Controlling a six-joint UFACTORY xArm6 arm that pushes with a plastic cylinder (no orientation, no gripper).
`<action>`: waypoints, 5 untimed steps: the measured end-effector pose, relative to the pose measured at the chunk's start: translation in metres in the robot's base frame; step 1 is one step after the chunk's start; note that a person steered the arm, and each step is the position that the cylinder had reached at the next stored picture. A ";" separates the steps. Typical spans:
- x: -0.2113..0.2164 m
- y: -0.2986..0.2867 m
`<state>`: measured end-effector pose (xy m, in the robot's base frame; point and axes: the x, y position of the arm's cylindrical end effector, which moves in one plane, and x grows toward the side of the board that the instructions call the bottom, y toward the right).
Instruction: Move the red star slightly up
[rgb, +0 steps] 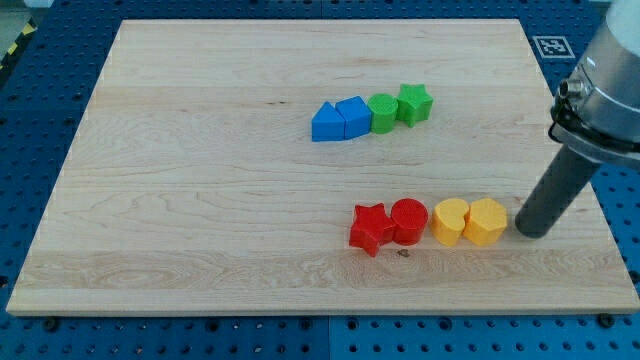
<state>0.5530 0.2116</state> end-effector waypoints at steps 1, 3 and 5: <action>0.022 -0.001; 0.046 -0.047; 0.047 -0.142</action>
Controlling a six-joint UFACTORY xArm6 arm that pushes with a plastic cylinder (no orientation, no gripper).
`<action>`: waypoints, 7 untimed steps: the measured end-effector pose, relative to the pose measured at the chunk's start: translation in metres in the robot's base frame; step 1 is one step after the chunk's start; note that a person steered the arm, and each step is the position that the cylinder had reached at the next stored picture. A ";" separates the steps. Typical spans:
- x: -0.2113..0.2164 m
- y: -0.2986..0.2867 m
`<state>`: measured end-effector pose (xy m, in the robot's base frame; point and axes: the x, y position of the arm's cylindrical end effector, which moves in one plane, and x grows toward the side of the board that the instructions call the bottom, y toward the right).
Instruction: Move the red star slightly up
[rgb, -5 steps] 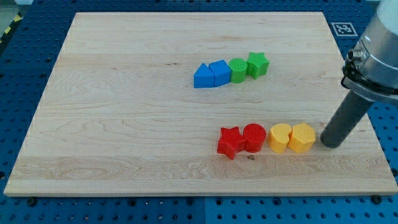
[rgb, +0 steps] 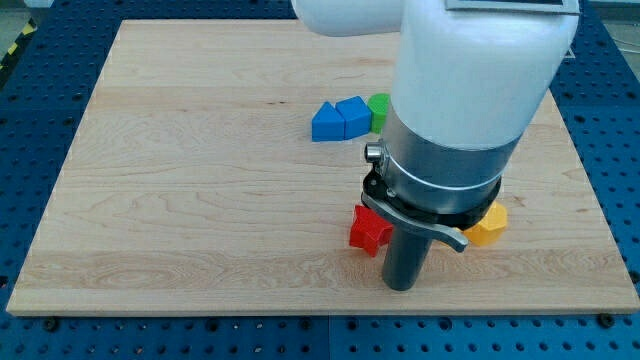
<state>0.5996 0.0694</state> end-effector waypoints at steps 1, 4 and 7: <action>0.000 0.000; -0.008 -0.018; -0.038 -0.040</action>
